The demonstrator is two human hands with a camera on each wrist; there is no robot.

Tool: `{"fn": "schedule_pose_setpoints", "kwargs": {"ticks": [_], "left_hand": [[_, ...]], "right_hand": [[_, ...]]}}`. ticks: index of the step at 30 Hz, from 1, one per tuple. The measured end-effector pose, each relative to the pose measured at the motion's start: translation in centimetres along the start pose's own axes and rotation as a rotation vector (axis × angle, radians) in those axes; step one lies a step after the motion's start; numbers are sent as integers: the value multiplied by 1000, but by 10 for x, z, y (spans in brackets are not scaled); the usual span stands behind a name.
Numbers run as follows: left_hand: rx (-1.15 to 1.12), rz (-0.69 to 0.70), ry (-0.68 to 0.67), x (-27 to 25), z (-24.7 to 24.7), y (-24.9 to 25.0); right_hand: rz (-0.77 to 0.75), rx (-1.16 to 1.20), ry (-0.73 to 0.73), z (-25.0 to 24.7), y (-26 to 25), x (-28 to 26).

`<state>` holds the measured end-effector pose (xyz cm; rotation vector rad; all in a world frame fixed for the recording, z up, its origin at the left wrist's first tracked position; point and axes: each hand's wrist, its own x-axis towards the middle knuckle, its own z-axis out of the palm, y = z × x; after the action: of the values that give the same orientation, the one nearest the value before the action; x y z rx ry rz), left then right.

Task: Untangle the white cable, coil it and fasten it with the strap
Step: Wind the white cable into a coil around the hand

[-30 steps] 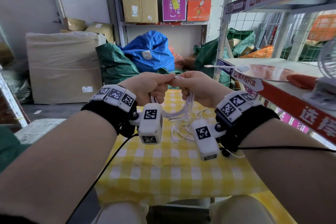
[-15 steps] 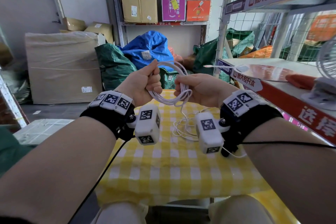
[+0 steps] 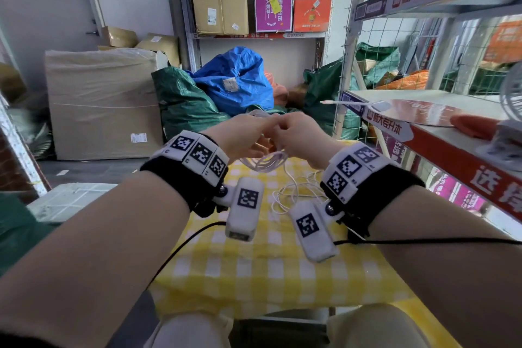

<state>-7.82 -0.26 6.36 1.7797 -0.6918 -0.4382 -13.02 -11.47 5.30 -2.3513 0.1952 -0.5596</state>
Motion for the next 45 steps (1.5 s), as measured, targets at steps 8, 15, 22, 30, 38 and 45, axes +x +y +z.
{"fn": "schedule_pose_setpoints", "kwargs": {"ticks": [8,15,22,30,38,45], "left_hand": [[-768,-30,80,2,-1,0],[-998,30,28,6,-25,0],[-1068,89,-67,6,-38,-1],[-1122,185,117,4,-68,-6],[-1118,213,132,-2,-98,-9],[-709,145,-114,-16,-98,-10]], "right_hand": [[-52,254,-85,0,-7,-10],[138,248,-249,-1,3,-11],[7,215,-73,5,2,-10],[17,-132,-196,1,16,-10],[158,-328,-295,-4,33,-9],[357,-244,-252,-3,35,1]]}}
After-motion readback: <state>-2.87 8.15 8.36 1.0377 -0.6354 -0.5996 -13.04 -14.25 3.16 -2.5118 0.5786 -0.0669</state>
